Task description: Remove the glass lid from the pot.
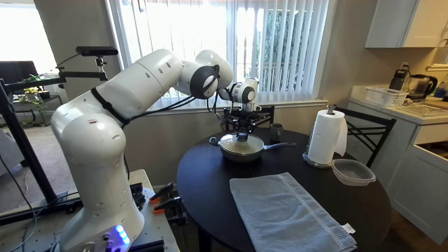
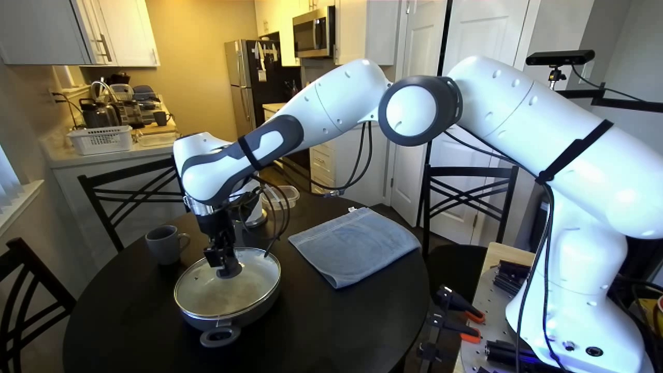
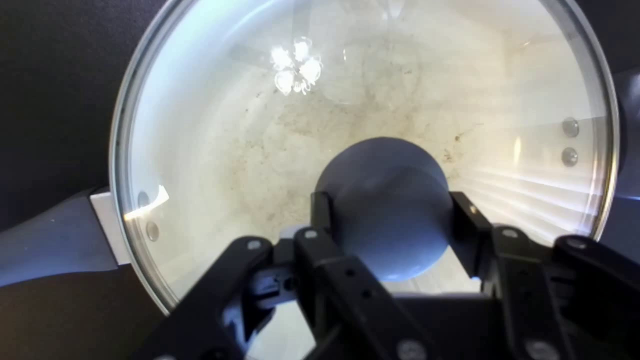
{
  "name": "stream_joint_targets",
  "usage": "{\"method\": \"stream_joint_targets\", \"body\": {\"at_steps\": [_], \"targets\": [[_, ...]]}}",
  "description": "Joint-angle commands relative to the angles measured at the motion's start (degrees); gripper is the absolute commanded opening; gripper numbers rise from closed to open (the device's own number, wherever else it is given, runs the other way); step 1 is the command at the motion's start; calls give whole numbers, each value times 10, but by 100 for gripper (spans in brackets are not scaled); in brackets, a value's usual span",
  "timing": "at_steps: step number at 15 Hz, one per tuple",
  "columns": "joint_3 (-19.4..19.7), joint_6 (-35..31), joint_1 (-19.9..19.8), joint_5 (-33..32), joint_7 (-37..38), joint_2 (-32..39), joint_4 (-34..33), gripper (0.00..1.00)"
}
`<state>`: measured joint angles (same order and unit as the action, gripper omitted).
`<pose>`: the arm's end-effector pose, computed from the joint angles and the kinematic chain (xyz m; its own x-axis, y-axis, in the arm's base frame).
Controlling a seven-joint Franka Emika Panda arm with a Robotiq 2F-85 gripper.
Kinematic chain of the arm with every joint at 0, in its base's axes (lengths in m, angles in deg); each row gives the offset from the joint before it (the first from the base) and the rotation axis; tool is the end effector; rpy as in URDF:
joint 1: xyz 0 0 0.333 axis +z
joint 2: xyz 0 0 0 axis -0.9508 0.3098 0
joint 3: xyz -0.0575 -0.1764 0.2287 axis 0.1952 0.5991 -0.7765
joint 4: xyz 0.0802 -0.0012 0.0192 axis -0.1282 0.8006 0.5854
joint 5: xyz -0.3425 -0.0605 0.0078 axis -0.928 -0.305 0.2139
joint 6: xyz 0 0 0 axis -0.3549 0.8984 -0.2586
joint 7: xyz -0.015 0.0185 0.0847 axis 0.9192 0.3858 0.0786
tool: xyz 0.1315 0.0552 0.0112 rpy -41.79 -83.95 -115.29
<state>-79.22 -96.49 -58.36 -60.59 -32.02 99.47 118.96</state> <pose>0.6556 0.2430 0.1544 0.7984 0.5934 -0.1020 0.5901 -0.8048 -0.0635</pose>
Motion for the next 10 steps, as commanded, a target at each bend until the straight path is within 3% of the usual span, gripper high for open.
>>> {"method": "stream_joint_targets", "body": {"at_steps": [1,10], "targets": [[0,30,-3,4,0,-8,-6,34],[18,17,-3,-2,46,-60,19,33]]}}
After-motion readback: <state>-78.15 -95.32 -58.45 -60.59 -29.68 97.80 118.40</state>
